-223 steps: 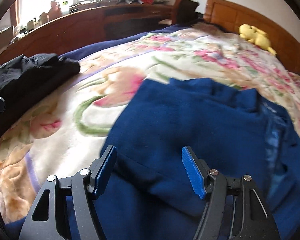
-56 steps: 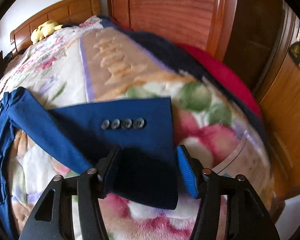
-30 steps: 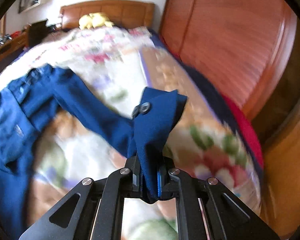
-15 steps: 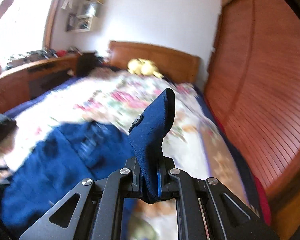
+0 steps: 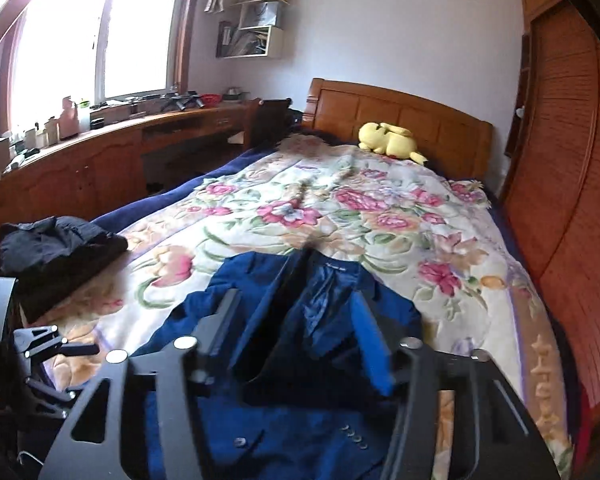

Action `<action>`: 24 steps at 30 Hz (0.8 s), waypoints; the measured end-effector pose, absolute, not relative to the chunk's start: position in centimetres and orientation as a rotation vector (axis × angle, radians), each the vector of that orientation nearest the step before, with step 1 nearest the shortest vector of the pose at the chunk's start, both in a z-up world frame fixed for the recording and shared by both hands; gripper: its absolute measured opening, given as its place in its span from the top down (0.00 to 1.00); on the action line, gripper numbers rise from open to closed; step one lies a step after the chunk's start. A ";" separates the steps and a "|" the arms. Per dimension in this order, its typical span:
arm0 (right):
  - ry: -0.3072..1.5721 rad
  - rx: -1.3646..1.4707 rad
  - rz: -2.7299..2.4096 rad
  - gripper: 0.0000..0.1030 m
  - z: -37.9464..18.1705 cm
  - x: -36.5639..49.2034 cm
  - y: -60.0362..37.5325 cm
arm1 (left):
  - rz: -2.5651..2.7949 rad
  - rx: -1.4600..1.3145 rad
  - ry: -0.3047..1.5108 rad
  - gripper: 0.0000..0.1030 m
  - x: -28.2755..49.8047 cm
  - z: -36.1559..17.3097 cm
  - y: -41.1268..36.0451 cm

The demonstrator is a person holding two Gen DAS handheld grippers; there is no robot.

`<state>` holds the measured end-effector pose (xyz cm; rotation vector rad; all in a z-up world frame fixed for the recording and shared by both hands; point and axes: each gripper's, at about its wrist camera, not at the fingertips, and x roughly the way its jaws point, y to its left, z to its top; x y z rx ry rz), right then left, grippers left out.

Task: Fold large clothes
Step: 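Grasp the other sleeve cuff with the right tool and lift it across the jacket, then lay the sleeve onto the jacket front and open the right tool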

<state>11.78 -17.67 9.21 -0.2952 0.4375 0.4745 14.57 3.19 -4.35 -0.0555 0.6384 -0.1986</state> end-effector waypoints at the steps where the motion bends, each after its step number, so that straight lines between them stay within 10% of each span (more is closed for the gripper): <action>1: 0.445 -0.291 0.473 0.37 9.2 11.7 -17.9 | -0.197 -0.058 0.640 0.45 14.6 -4.5 3.2; 24: 0.803 -0.220 0.362 0.36 -6.2 20.2 -21.7 | -0.213 -0.007 0.775 0.45 19.8 -9.0 0.0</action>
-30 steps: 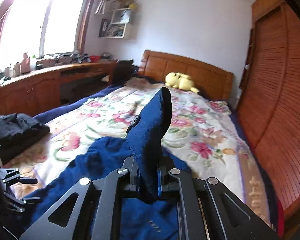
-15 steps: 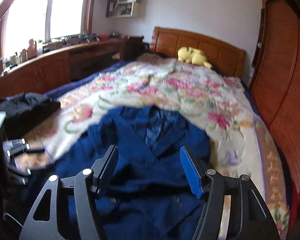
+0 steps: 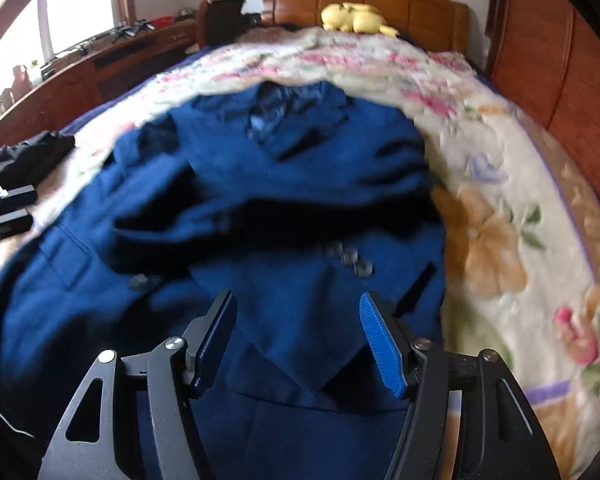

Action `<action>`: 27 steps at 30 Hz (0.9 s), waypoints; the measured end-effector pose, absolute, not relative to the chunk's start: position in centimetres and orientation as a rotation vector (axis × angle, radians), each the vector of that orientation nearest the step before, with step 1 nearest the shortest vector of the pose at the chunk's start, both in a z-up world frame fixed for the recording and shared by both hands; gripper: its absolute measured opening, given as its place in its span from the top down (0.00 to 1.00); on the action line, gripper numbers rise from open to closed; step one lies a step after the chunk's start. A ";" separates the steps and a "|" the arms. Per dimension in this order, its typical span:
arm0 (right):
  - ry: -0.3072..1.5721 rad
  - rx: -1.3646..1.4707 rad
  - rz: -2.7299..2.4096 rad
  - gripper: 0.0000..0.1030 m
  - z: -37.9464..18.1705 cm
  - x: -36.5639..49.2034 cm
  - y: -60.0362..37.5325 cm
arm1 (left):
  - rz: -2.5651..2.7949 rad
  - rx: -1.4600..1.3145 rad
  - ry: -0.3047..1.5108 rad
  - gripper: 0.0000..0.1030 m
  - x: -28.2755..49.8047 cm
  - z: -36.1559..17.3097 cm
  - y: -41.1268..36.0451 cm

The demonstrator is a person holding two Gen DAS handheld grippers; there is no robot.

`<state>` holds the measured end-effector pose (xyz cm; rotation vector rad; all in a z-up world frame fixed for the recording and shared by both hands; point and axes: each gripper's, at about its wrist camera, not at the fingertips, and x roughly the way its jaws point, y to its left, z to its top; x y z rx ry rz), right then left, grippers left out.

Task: Fold large clothes
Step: 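Lay the sleeve onto the jacket front and open the right tool, then grasp the jacket hem with the left tool and lift it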

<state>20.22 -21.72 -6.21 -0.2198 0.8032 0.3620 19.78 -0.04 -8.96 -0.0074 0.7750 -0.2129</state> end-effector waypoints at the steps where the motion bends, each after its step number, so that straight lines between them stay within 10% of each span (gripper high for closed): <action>1: 0.816 -0.223 0.354 0.36 -7.0 20.6 -21.6 | -0.210 0.002 0.783 0.45 20.2 -9.1 -0.2; 27: 0.792 -0.162 0.361 0.35 -9.2 21.5 -21.5 | -0.207 -0.051 0.972 0.45 35.8 -14.1 -0.1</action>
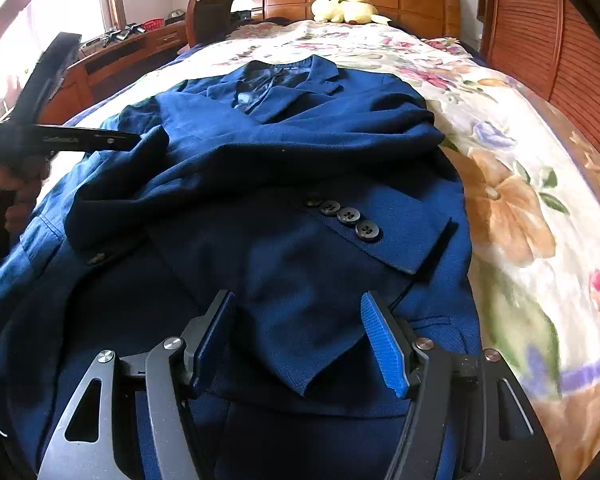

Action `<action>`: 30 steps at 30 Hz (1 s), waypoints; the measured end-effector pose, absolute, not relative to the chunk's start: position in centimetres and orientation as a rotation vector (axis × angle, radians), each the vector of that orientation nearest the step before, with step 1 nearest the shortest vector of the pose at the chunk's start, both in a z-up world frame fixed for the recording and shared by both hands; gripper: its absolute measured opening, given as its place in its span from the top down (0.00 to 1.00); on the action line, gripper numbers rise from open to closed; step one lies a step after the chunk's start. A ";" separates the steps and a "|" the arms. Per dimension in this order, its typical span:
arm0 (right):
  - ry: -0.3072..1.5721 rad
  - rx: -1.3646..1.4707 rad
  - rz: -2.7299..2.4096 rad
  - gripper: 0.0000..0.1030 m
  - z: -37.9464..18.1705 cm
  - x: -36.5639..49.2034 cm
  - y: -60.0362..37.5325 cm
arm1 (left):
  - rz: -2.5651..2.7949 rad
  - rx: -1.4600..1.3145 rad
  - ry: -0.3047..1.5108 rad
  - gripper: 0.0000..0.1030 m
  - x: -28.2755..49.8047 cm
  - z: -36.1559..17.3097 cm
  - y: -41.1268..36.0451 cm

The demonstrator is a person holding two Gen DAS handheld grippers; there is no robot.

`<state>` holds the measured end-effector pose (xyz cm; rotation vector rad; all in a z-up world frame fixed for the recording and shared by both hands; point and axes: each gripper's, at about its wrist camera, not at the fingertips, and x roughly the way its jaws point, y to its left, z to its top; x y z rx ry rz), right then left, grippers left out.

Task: Fold large clothes
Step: 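Grasp the jacket hem with the left tool and lift it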

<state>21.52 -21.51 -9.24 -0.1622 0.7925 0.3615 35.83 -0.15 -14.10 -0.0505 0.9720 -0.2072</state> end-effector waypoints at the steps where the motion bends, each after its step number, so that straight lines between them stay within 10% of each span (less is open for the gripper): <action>1: 0.793 -0.160 0.363 0.35 -9.3 21.6 -21.6 | -0.213 -0.055 0.977 0.45 36.1 -14.3 -0.2; 10: 0.801 -0.129 0.380 0.34 -9.5 22.1 -22.1 | -0.244 -0.014 0.997 0.46 37.0 -14.7 -1.3; 17: 0.809 -0.097 0.396 0.34 -9.7 22.6 -22.6 | -0.313 0.007 0.959 0.91 35.6 -13.9 -1.7; 30: 0.802 -0.121 0.380 0.34 -9.9 22.5 -22.1 | -0.149 0.096 0.661 0.93 32.5 -0.6 2.1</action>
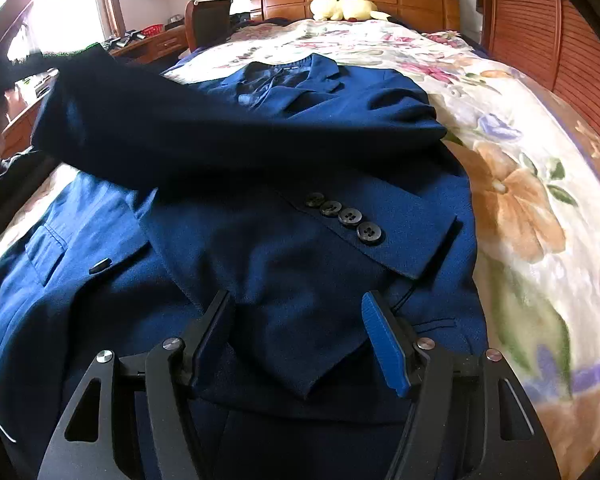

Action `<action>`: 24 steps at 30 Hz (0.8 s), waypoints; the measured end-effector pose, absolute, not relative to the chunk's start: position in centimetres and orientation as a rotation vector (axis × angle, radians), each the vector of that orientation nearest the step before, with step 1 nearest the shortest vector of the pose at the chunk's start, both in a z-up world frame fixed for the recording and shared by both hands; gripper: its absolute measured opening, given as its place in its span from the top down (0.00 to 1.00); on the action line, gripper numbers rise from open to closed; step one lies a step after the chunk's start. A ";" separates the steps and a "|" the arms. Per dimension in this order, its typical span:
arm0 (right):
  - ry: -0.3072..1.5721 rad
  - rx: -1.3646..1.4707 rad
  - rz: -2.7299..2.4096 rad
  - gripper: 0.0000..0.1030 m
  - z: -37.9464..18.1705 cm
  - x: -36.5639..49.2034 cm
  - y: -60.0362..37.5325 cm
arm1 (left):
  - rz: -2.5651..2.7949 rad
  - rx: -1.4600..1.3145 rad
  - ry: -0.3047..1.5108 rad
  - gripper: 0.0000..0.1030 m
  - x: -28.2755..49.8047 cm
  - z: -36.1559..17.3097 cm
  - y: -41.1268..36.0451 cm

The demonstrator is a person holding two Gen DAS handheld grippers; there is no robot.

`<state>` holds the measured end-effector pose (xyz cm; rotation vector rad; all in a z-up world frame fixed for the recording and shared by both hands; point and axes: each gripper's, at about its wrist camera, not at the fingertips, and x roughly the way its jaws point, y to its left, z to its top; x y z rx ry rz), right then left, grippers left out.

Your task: Fold large clothes

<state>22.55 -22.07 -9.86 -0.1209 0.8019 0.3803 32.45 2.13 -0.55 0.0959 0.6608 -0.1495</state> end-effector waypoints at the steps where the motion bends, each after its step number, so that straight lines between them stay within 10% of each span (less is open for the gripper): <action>1: 0.802 -0.120 0.380 0.34 -9.9 22.5 -22.1 | -0.151 0.093 0.648 0.93 31.7 0.1 2.4; 24: 0.798 -0.132 0.371 0.34 -10.1 22.5 -21.6 | -0.347 -0.048 0.770 0.93 17.0 -7.9 -2.7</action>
